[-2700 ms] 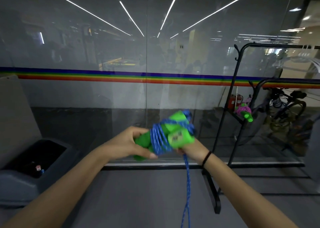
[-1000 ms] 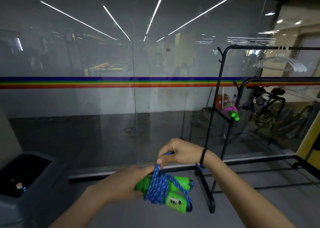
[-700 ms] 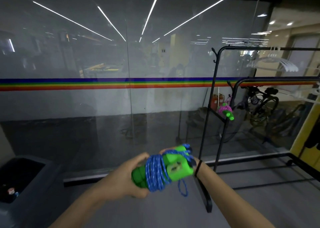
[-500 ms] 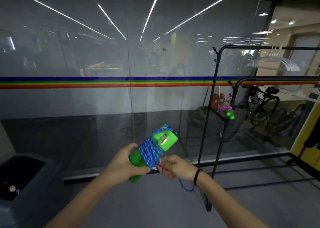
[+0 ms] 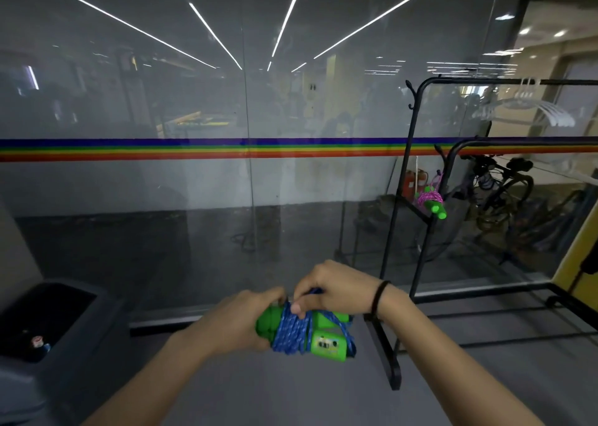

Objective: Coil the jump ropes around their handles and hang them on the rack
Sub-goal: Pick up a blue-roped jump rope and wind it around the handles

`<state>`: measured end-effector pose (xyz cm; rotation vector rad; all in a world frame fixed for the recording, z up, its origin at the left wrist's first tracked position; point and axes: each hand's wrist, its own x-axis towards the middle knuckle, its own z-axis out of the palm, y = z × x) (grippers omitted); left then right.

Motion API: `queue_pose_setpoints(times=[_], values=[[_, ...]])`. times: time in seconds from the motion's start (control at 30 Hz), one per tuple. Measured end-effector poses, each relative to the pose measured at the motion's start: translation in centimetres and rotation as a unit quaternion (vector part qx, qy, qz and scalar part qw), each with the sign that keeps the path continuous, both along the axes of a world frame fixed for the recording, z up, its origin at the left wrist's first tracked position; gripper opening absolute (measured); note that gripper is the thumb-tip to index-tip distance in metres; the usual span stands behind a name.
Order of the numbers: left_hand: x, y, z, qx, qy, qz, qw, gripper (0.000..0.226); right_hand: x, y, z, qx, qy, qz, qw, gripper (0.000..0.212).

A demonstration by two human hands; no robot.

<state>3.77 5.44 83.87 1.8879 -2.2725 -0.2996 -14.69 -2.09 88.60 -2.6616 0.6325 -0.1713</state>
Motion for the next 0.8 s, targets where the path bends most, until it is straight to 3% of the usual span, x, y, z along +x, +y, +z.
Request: queue_pose_setpoints(times=[0.1, 0.27, 0.33, 0.53, 0.63, 0.73, 0.8], values=[[0.6, 0.6, 0.7, 0.014, 0.049, -0.029, 0.998, 0.043, -0.2, -0.7, -0.4, 0.105, -0.072, 0.013, 0.992, 0.018], [0.4, 1.5, 1.5, 0.059, 0.135, -0.070, 0.987, 0.043, 0.5, -1.7, -1.7, 0.181, -0.144, 0.000, 0.973, 0.009], [-0.1, 1.9, 1.8, 0.059, 0.168, -0.064, 0.982, 0.042, 0.9, -1.8, -1.8, 0.204, -0.165, -0.006, 0.965, 0.016], [-0.5, 2.7, 2.5, 0.028, 0.199, -0.058, 0.978, 0.037, 1.6, -3.1, -2.3, 0.229, -0.202, -0.021, 0.952, 0.006], [-0.5, 3.2, 2.5, 0.044, 0.247, -0.054, 0.966, 0.036, 1.5, -2.8, -1.7, 0.236, -0.198, -0.035, 0.951, 0.015], [-0.9, 3.5, 2.0, 0.064, 0.409, -0.070, 0.908, 0.043, 1.0, -3.5, -2.0, 0.296, -0.235, -0.052, 0.924, 0.040], [-1.6, 3.4, 1.4, 0.079, 0.567, -0.070, 0.817, 0.064, 1.1, -3.3, -2.5, 0.308, -0.284, -0.113, 0.901, 0.045]])
